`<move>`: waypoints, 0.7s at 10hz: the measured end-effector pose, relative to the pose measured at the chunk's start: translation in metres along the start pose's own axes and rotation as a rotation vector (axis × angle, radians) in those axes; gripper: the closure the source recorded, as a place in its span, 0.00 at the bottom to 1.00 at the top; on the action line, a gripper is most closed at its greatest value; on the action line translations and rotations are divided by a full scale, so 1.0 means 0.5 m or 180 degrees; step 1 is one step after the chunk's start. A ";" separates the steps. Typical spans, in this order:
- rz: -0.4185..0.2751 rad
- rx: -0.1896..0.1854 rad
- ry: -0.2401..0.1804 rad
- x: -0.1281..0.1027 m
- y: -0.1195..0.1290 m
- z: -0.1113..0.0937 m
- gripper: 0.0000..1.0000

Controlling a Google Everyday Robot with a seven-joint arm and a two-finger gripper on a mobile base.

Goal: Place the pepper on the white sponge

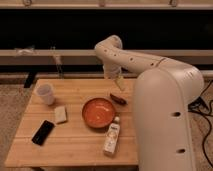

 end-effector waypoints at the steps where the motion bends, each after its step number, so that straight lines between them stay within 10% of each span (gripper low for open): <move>1: 0.0134 -0.0021 -0.0034 0.006 -0.002 0.035 0.20; 7: 0.0646 -0.0082 -0.0499 -0.035 0.016 0.203 0.20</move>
